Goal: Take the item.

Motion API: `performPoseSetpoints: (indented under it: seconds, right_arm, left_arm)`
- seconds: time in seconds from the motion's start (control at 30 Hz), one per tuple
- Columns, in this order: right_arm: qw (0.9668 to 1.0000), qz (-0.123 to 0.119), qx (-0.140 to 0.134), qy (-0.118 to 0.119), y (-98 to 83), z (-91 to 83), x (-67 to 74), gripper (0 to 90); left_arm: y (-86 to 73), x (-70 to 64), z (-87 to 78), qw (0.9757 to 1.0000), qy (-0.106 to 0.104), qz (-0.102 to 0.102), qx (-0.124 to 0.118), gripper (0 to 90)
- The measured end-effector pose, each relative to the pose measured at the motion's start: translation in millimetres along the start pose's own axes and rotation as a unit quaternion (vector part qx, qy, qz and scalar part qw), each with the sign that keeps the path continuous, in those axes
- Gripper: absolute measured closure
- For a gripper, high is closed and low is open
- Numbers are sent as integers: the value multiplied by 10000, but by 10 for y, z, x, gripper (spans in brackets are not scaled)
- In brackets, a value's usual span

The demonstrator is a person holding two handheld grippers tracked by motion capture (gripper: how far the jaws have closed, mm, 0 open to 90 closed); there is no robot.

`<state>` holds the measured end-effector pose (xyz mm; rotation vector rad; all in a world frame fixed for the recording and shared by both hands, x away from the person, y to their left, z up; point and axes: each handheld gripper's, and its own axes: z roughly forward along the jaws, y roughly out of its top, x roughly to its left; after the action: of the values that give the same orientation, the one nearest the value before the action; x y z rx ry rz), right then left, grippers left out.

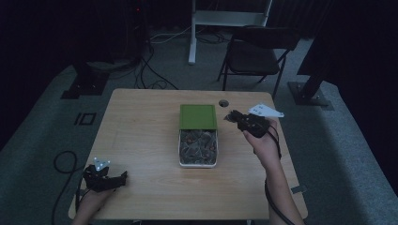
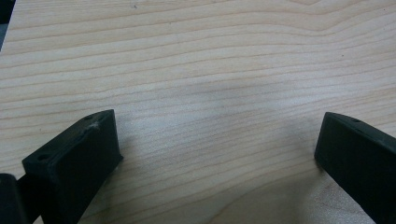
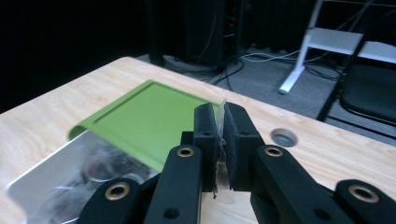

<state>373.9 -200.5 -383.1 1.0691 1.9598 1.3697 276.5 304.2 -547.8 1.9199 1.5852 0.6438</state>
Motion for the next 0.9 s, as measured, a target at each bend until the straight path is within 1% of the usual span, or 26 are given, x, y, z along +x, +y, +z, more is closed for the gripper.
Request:
performPoseSetpoints:
  seconds: [0.13,0.23,0.27,0.33,0.4,0.43,0.5,0.7,0.83,0.9]
  right_arm:
    - [9998,28,11,-178,-7,-23,-114,846]
    - [9994,132,-43,-302,-15,-43,-200,846]
    - [9991,164,-41,-386,-17,-50,-239,846]
    - [9986,179,-23,-488,-17,-63,-303,845]
    - [9984,179,-12,-531,-16,-67,-326,846]
    - [9977,205,-5,-644,-14,-84,-393,846]
    - [9969,232,-15,-749,-16,-95,-452,846]
    - [9946,338,29,-979,-39,-99,-599,846]
    - [9934,376,92,-1076,-55,-86,-670,845]
    - [9926,413,63,-1137,-67,-79,-702,846]
  left_arm:
    - [0,0,0,10000,1,3,2,5]
    - [0,0,0,10000,2,3,2,5]
    - [0,0,0,10000,1,4,1,5]
    - [0,0,1,10000,1,0,-1,5]
    - [0,0,1,10000,-1,2,-1,5]
    - [0,1,0,10000,3,5,-1,5]
    - [0,1,0,10000,3,10,1,4]
    - [0,0,0,10000,2,4,3,5]
    - [0,1,0,10000,2,7,4,5]
    - [0,1,0,10000,2,5,3,5]
